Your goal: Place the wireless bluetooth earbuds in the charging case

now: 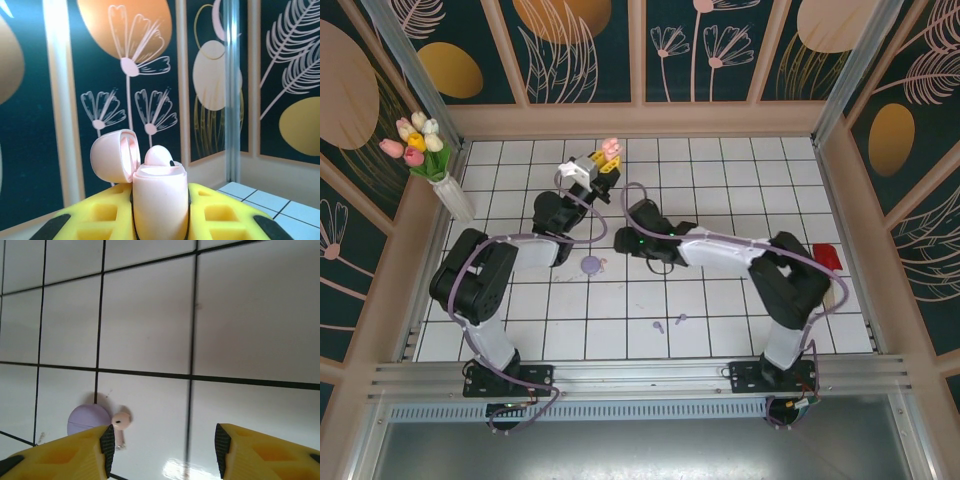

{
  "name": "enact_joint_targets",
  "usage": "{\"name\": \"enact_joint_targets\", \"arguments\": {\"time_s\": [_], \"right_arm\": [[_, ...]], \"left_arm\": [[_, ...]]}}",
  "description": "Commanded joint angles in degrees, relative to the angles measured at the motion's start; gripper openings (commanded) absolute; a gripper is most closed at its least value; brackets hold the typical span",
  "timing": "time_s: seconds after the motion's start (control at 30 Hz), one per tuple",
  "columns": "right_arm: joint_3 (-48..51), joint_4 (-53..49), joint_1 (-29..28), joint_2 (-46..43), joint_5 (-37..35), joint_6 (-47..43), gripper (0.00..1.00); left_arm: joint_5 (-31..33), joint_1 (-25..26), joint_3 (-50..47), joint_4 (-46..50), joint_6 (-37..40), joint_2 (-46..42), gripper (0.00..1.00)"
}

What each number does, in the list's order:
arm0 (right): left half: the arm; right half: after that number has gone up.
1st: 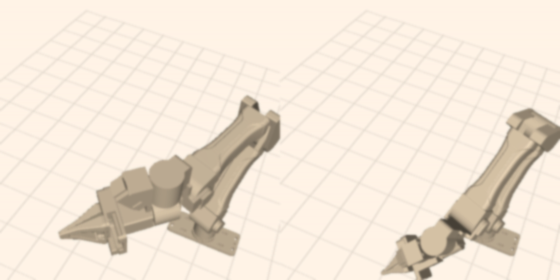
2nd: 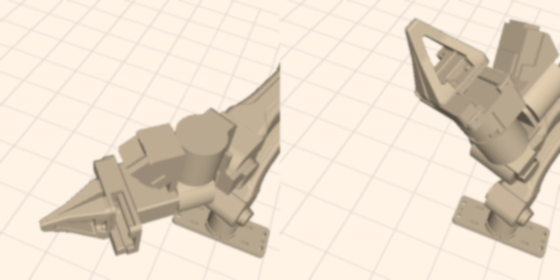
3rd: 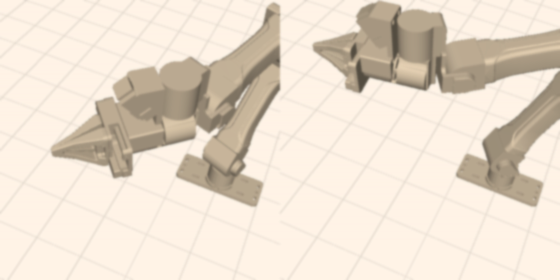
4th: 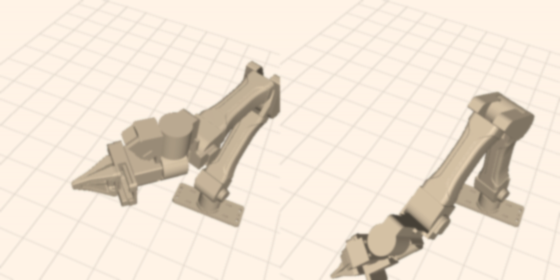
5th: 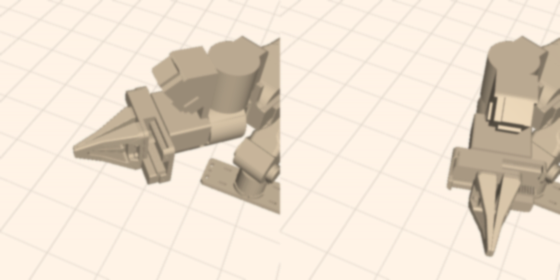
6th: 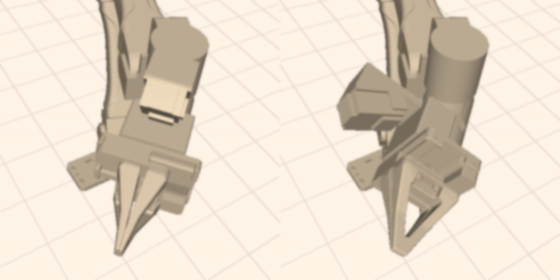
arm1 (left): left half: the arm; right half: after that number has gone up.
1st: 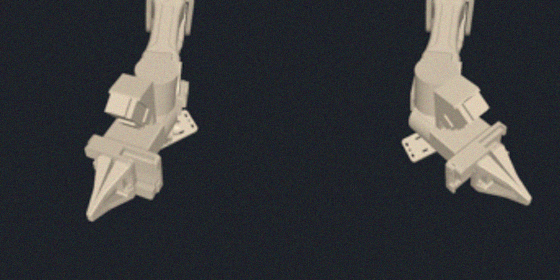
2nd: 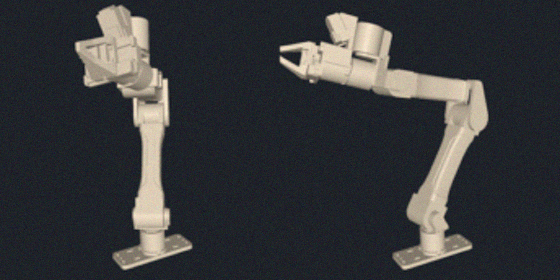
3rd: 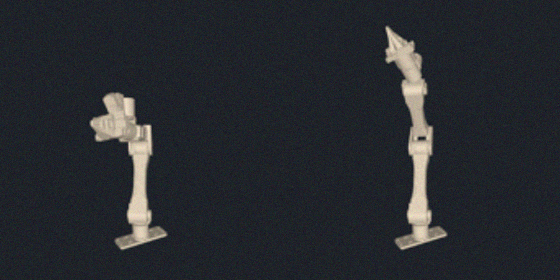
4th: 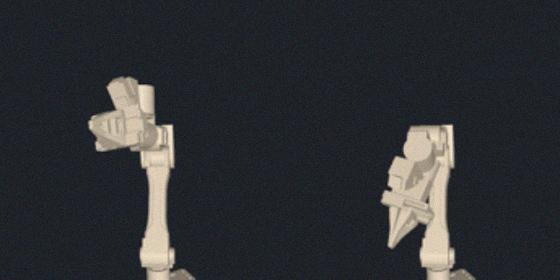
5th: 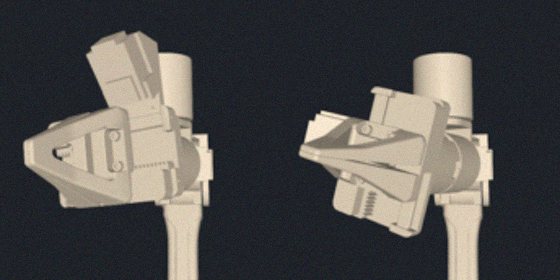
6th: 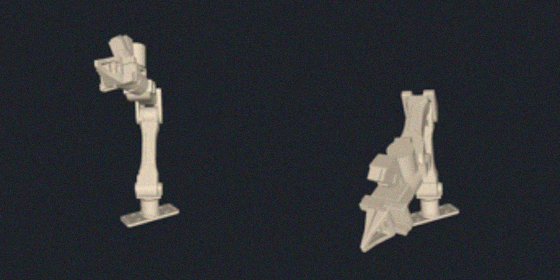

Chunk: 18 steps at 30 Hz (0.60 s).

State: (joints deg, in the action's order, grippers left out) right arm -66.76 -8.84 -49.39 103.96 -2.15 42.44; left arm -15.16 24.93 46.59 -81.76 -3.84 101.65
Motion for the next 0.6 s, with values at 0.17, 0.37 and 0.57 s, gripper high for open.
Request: {"name": "enact_joint_targets", "arguments": {"time_s": [0.17, 0.37, 0.57], "right_arm": [[-10.5, -8.9, -3.6, 10.1, -0.9, -1.4, 0.57], [-15.5, -13.7, -5.8, 14.5, -2.7, -3.1, 0.57], [-16.2, -14.4, -6.3, 15.8, -2.9, -2.9, 0.56]], "left_arm": [[2.8, -3.7, -2.1, 0.0, 1.0, -3.1, 0.00], [2.9, -4.2, -2.2, -0.4, 0.7, -3.1, 0.00], [3.2, -4.4, -2.8, -1.4, 0.5, -3.1, 0.00]]}}
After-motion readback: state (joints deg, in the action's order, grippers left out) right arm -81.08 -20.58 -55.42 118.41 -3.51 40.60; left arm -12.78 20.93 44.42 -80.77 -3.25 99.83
